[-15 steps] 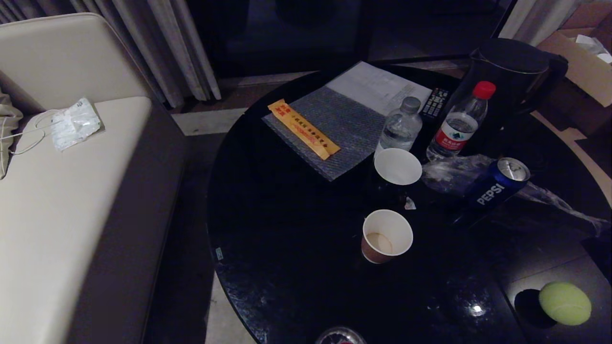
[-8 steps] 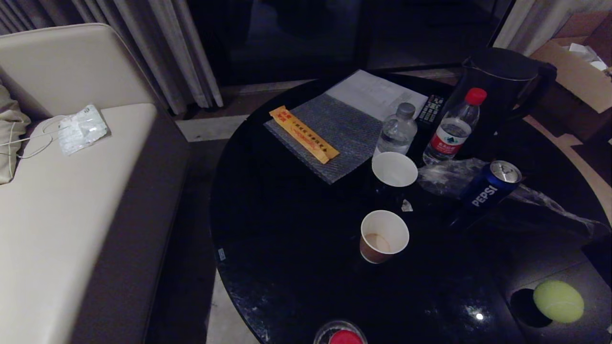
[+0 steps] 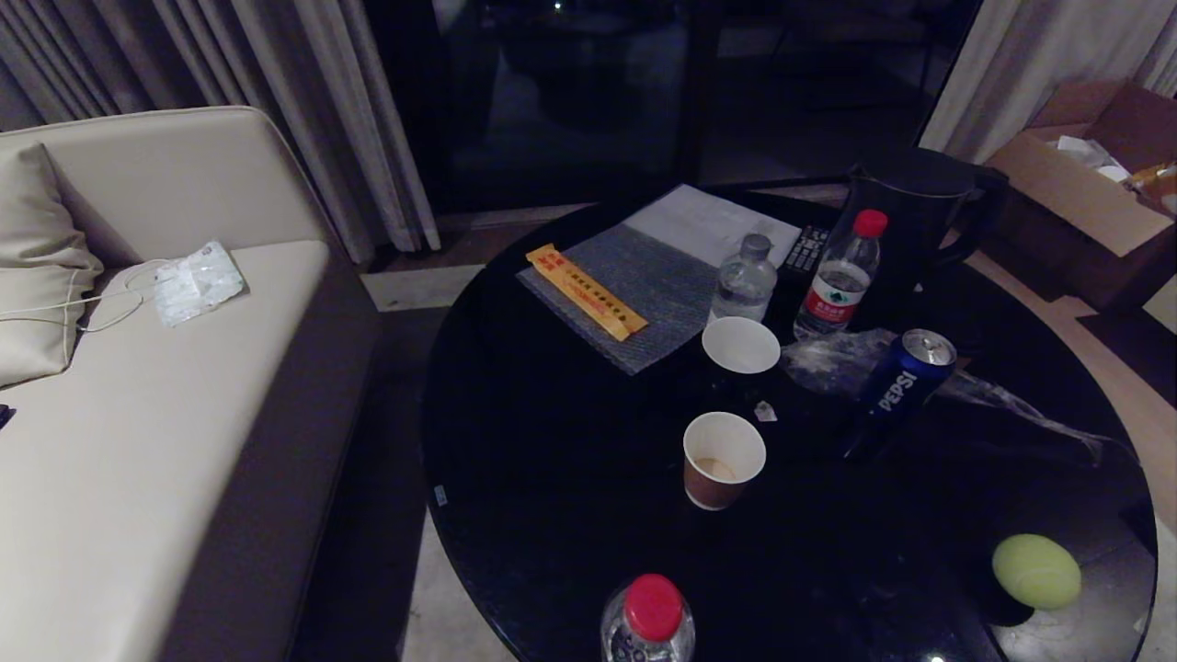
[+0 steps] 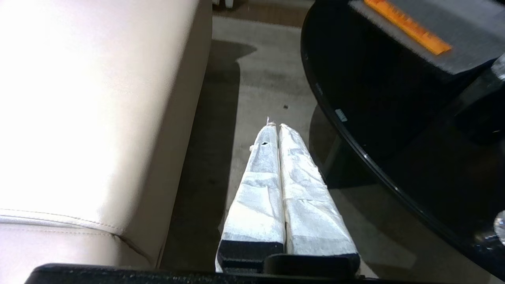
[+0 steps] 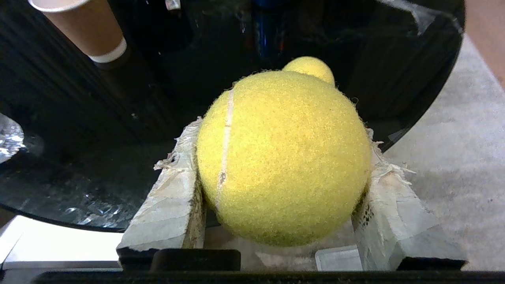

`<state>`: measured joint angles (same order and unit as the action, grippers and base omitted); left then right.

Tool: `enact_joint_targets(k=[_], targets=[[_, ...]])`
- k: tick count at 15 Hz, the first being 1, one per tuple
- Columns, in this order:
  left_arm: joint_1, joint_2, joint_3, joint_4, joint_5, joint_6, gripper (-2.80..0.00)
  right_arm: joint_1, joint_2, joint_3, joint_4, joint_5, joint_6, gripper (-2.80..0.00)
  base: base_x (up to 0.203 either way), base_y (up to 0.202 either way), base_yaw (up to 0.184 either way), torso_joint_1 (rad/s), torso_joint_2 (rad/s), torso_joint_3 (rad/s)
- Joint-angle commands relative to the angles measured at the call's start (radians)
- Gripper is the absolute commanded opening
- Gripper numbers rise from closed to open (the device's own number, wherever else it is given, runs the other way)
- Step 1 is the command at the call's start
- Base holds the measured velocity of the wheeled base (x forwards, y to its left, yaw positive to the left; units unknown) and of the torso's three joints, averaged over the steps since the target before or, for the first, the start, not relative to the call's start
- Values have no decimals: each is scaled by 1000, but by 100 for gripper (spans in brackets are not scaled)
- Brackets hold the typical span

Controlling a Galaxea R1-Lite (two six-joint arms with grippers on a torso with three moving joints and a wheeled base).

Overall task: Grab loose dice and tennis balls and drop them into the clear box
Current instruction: Put the ball in the box

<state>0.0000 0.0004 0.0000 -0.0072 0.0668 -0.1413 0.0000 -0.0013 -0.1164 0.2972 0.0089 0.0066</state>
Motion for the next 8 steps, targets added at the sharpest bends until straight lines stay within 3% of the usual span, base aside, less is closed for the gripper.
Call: enact_joint_targets(k=[1,8], targets=[[0,1,2,0,1,-1,-280,0,2,0,2,0,1,-280,0,0,0,6,3,203],[0,1,2,0,1,-1,-280,0,2,0,2,0,1,-280,0,0,0,4,2,201]])
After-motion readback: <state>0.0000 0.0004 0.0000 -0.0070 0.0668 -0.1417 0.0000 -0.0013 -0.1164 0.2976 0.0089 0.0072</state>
